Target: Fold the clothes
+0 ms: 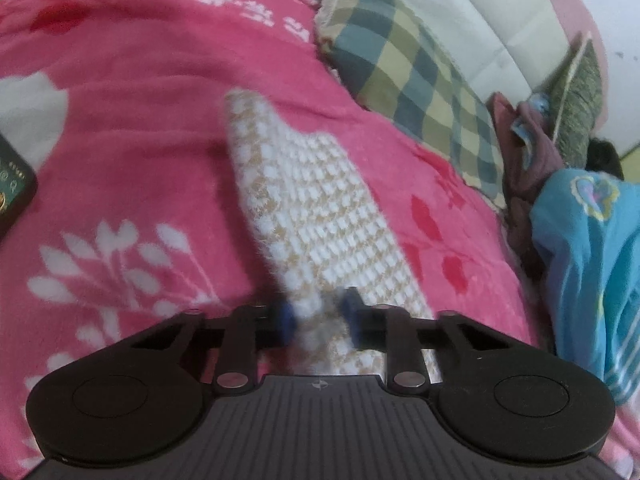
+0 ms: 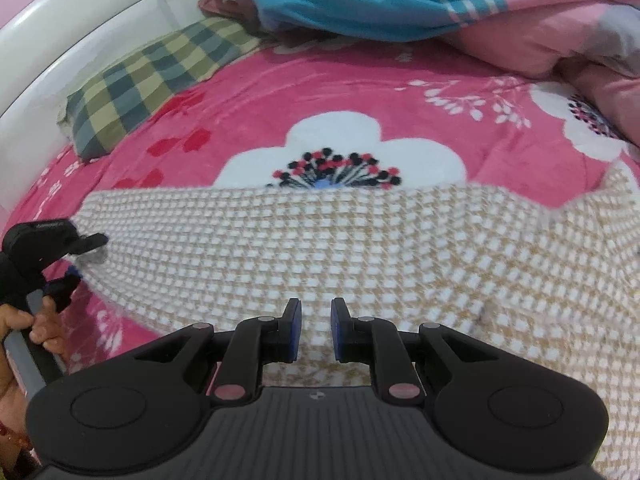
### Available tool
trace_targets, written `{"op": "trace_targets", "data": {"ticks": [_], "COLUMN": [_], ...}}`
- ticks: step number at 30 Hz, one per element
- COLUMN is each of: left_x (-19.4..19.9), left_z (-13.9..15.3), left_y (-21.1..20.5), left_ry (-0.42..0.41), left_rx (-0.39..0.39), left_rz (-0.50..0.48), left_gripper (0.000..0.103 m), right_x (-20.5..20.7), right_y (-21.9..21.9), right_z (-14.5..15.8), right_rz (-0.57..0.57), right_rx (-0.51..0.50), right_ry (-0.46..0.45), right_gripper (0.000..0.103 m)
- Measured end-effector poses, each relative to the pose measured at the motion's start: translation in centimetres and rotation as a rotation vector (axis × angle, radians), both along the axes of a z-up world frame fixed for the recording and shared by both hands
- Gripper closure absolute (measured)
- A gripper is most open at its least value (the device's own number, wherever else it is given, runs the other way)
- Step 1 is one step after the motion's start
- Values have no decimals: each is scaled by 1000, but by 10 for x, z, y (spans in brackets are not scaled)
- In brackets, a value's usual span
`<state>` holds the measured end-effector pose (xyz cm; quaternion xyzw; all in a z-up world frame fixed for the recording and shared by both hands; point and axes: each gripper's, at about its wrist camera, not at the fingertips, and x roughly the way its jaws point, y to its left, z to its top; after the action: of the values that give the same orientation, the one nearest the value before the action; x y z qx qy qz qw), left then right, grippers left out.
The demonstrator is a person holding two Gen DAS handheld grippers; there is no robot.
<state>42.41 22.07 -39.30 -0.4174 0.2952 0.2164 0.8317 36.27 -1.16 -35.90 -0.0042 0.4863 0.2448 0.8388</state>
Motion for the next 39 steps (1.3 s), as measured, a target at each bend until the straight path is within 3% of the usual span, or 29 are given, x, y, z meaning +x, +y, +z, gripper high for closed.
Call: {"op": "trace_targets", "data": {"ticks": [6,11,18,21,23,24,29,34,36,39], "left_x": [-7,-16,-68,-95,-113,-122,-163,-167,-164,-153], "left_z": [39,94,156,135,116,107,64,53,49,45], "left_y": [-27,-85,-231,-274,-299,-311,-366,-346,-338,-322], "left_ry": [-97,-254,-461,-407,-352,-324,-183,-90,-57,-10], "left_rx": [139,248,429,437,428,423,403,470,519,579], "left_rz": [-78,-201,-575,-751,-865,-921,-1173,-1167,-1152,-1101], "left_gripper": [96,96,96,91,75,73,71,69,69,69], "right_x": [1,-8,-39,-64,-80,-87,-117,-119,-109,-90], "right_y": [-26,-71,-174,-233,-273,-293,-373,-387,-382,-368], "right_z": [3,27,70,78,73,69,38,16,8,-5], "right_rz": [-91,-138,-261,-355,-439,-489,-727,-784,-772,-751], "right_rx": [45,72,78,39,9,3,177,390,447,485], "right_ry": [10,-32,-111,-133,-112,-91,82,169,190,214], "right_gripper": [87,87,87,87,86,86,86,75,66,64]}}
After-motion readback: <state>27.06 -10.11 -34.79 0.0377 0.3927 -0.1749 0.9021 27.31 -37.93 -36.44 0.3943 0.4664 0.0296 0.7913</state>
